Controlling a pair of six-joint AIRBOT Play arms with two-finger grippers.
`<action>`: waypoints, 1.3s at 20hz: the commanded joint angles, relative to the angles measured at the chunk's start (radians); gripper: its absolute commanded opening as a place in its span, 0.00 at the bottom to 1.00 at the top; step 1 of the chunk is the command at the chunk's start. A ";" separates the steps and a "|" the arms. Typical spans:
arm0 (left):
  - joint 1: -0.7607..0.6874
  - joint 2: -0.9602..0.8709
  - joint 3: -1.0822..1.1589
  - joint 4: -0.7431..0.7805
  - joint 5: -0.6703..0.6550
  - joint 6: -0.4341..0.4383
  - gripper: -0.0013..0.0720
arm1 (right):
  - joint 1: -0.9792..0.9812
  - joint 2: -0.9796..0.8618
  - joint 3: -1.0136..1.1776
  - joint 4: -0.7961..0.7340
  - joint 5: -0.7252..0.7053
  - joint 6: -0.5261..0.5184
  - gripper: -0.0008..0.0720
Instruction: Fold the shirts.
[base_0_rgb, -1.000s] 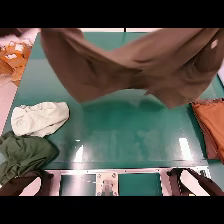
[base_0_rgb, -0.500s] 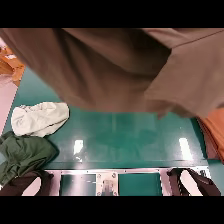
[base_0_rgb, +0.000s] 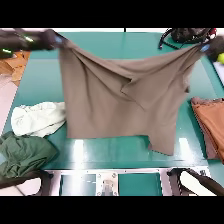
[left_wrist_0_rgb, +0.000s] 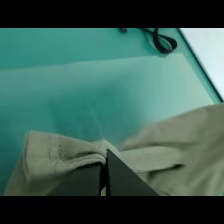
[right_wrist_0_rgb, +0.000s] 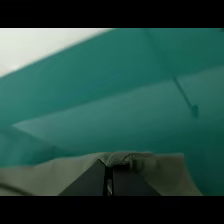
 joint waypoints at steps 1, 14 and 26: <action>-0.077 -0.233 -0.042 -0.097 0.172 0.116 0.06 | 0.051 -0.210 -0.092 0.035 -0.154 -0.026 0.03; 0.055 -0.346 0.069 -0.055 -0.216 0.038 0.84 | -0.204 -0.393 -0.018 -0.084 0.164 -0.101 0.42; 0.180 -0.346 0.073 0.200 -0.518 -0.147 0.84 | -0.356 -0.355 -0.321 -0.287 0.243 -0.101 0.52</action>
